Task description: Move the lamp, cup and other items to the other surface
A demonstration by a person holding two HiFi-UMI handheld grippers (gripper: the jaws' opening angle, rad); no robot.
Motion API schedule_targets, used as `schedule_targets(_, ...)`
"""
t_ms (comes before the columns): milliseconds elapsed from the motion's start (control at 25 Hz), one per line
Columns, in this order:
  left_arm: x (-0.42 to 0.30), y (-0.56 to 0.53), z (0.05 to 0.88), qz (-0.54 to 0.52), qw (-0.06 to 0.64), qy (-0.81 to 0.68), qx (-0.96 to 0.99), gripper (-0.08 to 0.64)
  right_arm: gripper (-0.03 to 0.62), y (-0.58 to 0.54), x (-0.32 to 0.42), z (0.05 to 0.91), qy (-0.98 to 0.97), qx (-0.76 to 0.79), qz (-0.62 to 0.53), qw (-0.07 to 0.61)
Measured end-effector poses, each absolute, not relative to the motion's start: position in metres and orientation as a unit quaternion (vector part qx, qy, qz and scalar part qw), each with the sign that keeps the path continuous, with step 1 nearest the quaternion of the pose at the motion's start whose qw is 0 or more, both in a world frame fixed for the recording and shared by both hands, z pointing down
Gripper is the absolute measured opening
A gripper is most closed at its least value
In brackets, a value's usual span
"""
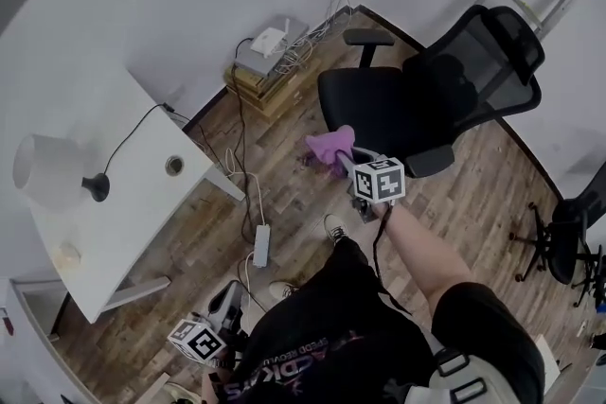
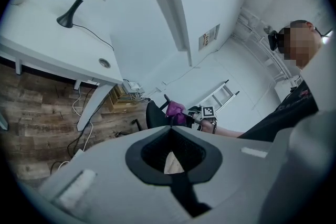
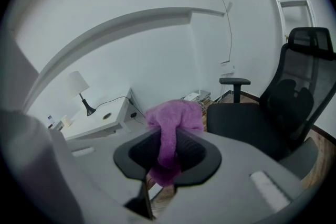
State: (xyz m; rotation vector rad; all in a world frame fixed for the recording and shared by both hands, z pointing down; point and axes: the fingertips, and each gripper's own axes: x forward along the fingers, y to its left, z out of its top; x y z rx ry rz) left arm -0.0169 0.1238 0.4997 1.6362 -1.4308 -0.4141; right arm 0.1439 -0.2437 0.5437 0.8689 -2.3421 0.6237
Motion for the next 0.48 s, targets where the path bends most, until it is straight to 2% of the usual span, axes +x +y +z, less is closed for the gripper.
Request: schedule_targets(480, 0.089, -0.035, 0.502, -0.123, 0.488, -0.562, 0.656, 0.004, 0.077, -0.411, 0.282, 0.611, -0.822, 0.365, 0.302, 0.316)
